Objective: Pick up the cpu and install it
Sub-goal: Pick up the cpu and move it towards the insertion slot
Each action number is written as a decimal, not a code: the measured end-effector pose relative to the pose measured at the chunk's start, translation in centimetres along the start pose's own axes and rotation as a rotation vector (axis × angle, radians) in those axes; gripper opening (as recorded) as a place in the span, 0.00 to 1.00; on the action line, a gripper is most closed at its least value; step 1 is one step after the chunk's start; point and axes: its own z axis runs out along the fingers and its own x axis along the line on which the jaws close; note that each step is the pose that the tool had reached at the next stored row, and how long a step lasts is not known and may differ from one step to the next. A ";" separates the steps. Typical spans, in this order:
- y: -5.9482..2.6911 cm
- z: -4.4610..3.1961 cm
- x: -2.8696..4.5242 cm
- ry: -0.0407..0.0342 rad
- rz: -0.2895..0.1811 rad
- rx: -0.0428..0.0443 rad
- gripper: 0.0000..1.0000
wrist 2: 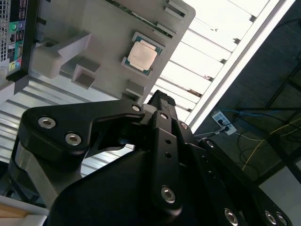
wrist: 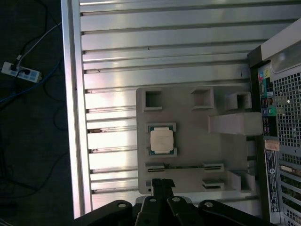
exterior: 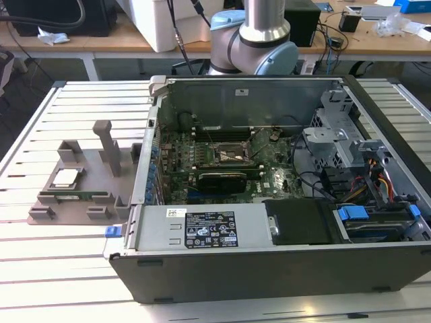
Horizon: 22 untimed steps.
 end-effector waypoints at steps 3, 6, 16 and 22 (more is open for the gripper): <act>0.00 0.00 0.01 0.0000 0.000 0.0000 0.23; 0.00 0.00 0.01 0.0001 0.000 0.0000 0.42; 0.15 0.01 0.03 -0.0011 -0.001 0.0159 0.60; 0.16 0.17 0.03 -0.0011 0.000 0.0160 0.60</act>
